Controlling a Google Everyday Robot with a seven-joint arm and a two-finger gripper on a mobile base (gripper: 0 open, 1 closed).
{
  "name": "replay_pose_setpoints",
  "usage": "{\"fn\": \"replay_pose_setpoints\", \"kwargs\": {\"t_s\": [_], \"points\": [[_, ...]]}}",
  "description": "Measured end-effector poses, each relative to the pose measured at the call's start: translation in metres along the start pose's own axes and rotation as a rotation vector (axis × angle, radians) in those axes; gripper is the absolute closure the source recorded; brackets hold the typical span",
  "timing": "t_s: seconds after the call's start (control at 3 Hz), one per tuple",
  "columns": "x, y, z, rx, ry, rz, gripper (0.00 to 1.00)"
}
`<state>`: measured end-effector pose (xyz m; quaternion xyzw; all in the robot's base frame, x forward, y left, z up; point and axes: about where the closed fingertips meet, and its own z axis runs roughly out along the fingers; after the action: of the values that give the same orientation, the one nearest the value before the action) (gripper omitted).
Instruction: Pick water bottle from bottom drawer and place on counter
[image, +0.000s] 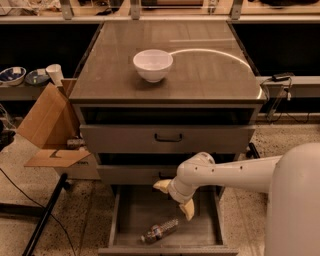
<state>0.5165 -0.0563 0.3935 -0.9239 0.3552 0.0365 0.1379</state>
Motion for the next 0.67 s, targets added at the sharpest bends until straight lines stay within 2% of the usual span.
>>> {"fn": "replay_pose_setpoints", "kwargs": {"t_s": [0.33,0.67], "points": [[0.0,0.004,0.013,0.027,-0.005,-0.012,0.0],[-0.004,0.012,0.042,0.064,-0.012,-0.055,0.0]]}}
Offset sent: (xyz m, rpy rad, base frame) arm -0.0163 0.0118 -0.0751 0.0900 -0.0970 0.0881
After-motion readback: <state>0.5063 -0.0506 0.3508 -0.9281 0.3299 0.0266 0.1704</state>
